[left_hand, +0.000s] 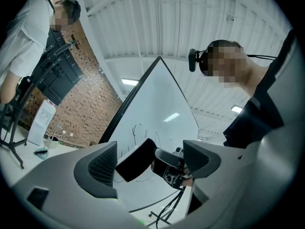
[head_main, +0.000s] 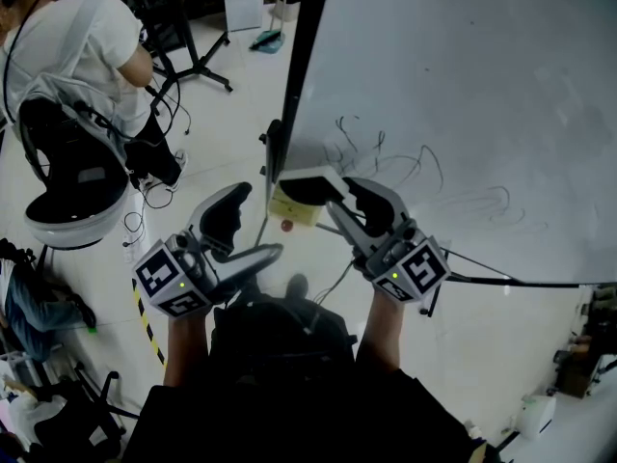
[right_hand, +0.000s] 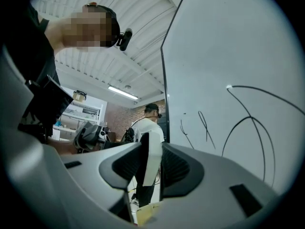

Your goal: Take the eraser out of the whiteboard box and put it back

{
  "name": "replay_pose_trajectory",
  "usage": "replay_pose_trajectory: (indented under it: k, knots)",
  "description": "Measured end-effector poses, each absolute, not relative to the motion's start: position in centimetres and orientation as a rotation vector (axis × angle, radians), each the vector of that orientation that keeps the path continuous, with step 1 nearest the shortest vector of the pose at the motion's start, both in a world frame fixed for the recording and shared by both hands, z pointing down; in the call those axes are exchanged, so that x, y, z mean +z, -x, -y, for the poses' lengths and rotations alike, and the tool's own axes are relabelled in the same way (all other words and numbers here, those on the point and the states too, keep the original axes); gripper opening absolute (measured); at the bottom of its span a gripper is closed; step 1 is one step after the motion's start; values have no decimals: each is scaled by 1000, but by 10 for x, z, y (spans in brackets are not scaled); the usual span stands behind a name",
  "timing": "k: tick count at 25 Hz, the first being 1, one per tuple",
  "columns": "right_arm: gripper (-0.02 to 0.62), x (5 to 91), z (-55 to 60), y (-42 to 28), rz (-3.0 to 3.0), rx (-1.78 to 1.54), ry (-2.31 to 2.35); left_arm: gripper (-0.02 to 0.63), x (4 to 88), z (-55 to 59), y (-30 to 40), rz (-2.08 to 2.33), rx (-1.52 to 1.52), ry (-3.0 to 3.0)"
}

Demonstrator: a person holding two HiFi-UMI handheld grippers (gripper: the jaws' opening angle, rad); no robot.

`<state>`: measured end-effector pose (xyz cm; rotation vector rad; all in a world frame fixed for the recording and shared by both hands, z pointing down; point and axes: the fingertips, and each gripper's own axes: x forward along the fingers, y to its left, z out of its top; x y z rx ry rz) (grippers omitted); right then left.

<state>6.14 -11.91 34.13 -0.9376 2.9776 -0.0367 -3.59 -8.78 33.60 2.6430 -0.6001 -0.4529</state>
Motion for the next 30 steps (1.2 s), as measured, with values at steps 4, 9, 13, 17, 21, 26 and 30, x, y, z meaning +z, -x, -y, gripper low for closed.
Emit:
replay_pose_trajectory:
  k: [4, 9, 13, 17, 21, 26, 30]
  knots:
    - [152, 350, 121, -61, -3003, -49, 949, 430, 336, 88, 36, 605, -454, -2635]
    - [152, 359, 122, -58, -3037, -44, 952, 430, 339, 87, 38, 611, -446, -2634]
    - [152, 366, 123, -56, -3064, -53, 956, 431, 339, 89, 38, 620, -454, -2624]
    - [152, 372, 126, -54, -3079, -42, 967, 430, 342, 89, 38, 621, -448, -2627]
    - [152, 377, 127, -52, -3087, -51, 972, 430, 342, 88, 39, 621, -445, -2626]
    - [152, 389, 128, -51, -3125, -75, 981, 430, 341, 88, 38, 622, -445, -2618]
    - [152, 396, 131, -50, -3134, -82, 992, 430, 343, 89, 38, 623, -441, -2616]
